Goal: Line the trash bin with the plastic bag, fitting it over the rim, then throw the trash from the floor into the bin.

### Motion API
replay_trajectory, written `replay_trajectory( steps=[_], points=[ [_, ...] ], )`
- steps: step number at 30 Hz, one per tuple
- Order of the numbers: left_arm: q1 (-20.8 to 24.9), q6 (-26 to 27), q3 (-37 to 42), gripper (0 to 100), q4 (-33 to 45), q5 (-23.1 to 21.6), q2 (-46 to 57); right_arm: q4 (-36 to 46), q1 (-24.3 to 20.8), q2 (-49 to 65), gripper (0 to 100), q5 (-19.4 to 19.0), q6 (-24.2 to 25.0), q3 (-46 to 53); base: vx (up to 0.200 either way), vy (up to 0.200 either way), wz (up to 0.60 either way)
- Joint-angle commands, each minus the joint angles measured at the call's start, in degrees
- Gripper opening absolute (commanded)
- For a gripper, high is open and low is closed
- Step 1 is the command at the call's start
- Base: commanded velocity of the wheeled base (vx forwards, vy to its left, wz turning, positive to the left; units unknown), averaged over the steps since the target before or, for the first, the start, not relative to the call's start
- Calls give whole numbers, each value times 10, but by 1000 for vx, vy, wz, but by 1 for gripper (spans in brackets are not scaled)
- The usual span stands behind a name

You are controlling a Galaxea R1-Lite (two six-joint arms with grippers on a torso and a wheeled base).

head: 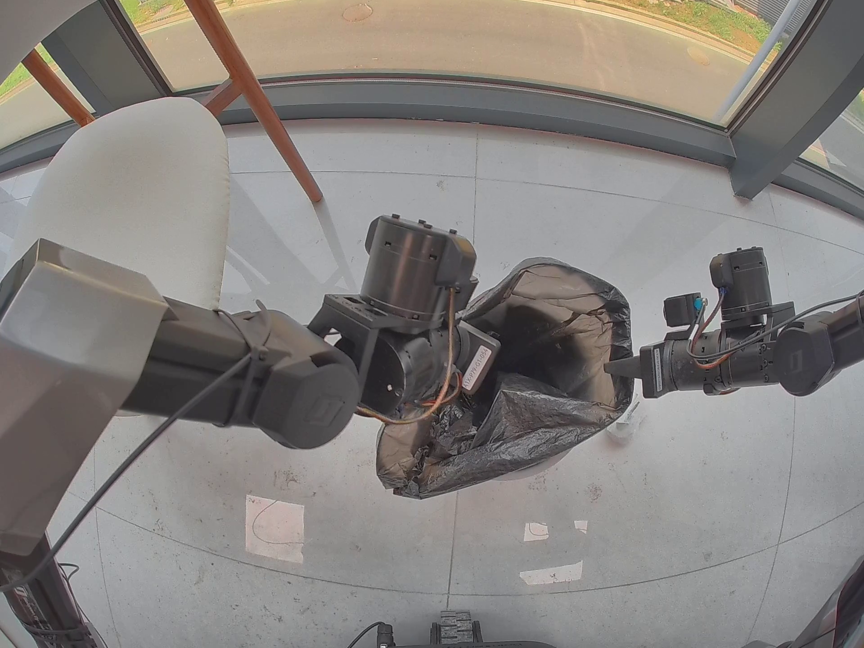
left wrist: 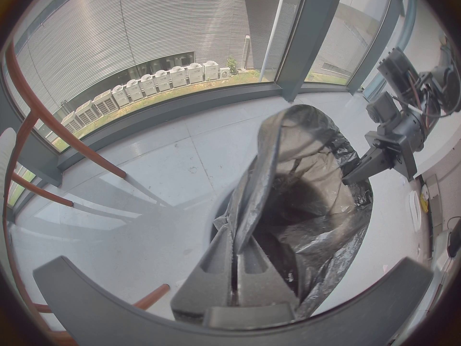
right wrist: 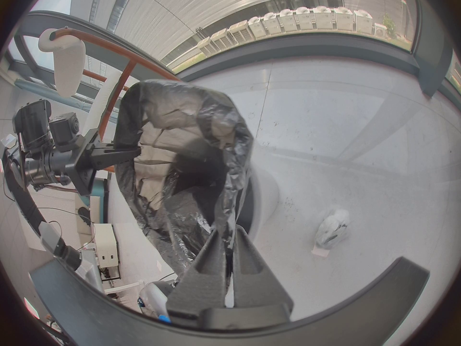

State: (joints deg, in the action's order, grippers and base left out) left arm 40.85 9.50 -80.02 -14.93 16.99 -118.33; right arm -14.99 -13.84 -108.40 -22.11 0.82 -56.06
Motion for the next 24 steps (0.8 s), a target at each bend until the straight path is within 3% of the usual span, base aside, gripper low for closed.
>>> replay_trajectory(
  steps=[1, 10, 14, 15, 24],
  points=[
    [-9, 1, -22, 0, 0, -4, -8, -15, 15, -32, 0, -1, -11, 2, 0, 0, 0],
    [-10, -3, -44, 0, 0, -4, -29, -25, 28, -54, 0, -3, -20, 3, 0, 0, 0],
    [-10, -3, -49, 0, -1, -5, -30, -60, 52, -80, 0, -10, -56, 3, 0, 0, 0],
    [-10, -4, -50, 0, -1, -4, -30, -68, 54, -81, 100, -15, -57, 3, 0, 0, 0],
    [-18, 2, -62, 0, 1, -4, -34, -69, 54, -23, 100, -21, -60, 59, 0, 0, 0]
  ],
)
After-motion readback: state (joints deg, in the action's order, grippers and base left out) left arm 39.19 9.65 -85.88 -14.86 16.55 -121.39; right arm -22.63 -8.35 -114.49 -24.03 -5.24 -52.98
